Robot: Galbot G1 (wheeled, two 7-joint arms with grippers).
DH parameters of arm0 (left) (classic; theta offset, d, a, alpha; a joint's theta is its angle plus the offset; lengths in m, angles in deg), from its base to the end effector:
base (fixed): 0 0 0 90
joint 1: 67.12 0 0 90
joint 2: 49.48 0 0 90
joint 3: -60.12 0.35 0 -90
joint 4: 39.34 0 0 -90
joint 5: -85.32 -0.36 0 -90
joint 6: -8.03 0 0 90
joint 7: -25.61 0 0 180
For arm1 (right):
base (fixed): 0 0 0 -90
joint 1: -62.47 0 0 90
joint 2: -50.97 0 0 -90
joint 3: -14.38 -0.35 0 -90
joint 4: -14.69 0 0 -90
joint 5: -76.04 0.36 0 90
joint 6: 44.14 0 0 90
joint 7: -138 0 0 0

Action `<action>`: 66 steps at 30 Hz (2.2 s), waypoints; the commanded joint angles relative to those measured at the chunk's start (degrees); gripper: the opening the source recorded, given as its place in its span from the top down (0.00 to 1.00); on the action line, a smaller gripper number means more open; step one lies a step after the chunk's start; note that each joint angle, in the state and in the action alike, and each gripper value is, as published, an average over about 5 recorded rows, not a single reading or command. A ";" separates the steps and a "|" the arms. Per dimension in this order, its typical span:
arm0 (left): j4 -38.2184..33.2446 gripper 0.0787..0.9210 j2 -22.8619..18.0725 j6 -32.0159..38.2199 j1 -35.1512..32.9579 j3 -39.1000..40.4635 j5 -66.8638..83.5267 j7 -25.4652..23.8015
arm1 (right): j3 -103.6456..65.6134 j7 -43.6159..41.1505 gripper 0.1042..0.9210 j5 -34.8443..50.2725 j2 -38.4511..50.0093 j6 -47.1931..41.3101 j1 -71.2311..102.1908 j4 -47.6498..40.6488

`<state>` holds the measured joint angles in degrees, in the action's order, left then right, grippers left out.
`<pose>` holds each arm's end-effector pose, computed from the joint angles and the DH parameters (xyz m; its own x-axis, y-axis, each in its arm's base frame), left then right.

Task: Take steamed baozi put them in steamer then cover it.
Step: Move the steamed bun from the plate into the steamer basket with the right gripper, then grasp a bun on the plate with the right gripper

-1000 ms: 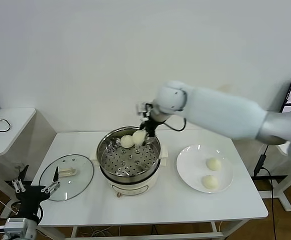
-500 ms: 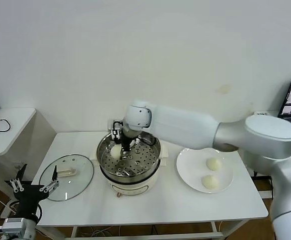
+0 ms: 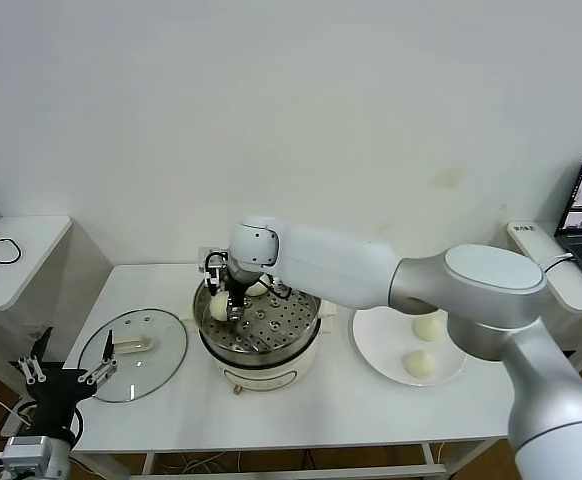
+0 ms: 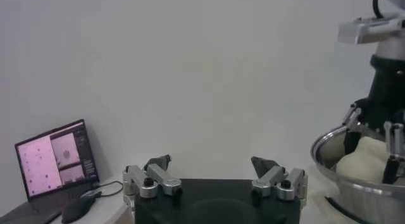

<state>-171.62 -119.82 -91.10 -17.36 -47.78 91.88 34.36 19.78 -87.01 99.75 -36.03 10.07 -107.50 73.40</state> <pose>0.1457 0.1134 -0.2202 -0.9828 -0.1843 0.0104 -0.1696 0.9237 0.3437 0.5388 0.2777 -0.1247 -0.2424 -0.3423 0.9078 -0.9409 -0.1450 -0.3059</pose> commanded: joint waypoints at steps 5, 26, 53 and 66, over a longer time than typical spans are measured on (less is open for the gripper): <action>-0.51 0.12 -0.19 -0.02 -0.17 0.05 -0.02 0.03 | -0.87 -3.02 0.14 -1.22 0.73 2.01 -0.07 -0.58; -0.18 0.12 -0.14 -0.24 0.08 0.88 -0.13 -0.09 | 1.47 -20.82 0.12 -7.47 35.76 14.51 -16.82 25.25; 1.32 0.12 0.30 -0.24 0.35 3.82 -1.10 -0.63 | -13.48 -21.46 0.12 -29.62 60.55 20.94 15.64 32.17; 1.52 0.12 -0.17 -0.19 -0.48 2.55 -1.31 -0.71 | -18.26 -20.53 0.12 -33.52 53.03 21.52 23.74 23.33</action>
<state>-170.30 -119.91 -91.34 -17.73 -44.99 90.57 33.65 5.51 -107.68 69.54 19.23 31.10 -90.97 100.99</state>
